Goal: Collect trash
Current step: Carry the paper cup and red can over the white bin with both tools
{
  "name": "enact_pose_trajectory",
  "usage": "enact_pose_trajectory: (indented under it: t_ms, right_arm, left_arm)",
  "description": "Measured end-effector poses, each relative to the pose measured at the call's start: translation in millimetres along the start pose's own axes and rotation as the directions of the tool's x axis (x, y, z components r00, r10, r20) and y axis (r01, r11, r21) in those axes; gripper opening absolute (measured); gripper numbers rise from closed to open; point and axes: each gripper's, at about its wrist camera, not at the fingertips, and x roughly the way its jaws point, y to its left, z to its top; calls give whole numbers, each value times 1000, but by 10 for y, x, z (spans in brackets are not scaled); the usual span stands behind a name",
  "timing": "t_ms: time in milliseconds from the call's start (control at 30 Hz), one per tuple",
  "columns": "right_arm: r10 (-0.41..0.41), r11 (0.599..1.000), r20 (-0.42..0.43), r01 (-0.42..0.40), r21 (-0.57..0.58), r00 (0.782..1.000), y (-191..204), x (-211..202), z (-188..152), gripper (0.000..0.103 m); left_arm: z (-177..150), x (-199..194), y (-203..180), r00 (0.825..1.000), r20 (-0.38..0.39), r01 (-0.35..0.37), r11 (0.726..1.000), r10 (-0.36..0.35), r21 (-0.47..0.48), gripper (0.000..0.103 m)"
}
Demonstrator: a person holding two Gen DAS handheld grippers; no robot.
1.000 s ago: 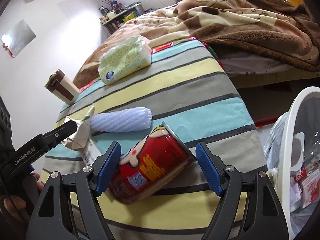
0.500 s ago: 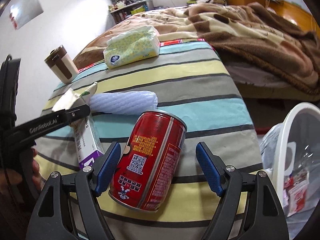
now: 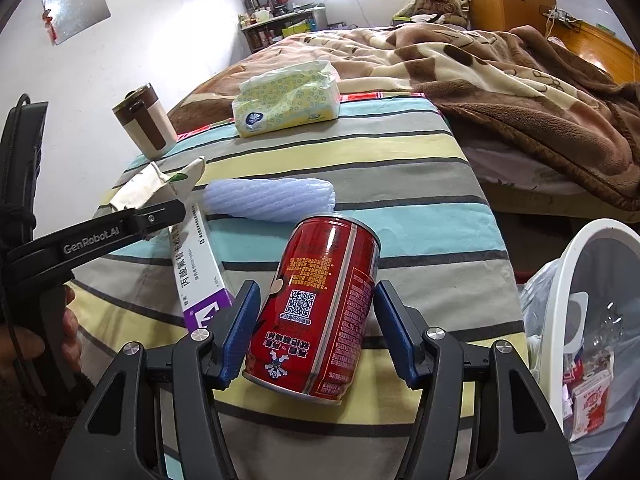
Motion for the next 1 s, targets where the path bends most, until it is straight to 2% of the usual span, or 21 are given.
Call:
enact_pose_trajectory:
  t_ms: [333,1000]
  right_arm:
    - [-4,1000,66,5,-13,998,-6,-188,-13,53]
    - [22,999,144,-26,28,989,-212,-547,-117,52]
  left_arm:
    - [-92,-358,-49,998,64,18,1000,-19,10,42]
    - [-351,-744,-373,991,102,77,996,-82,54,42]
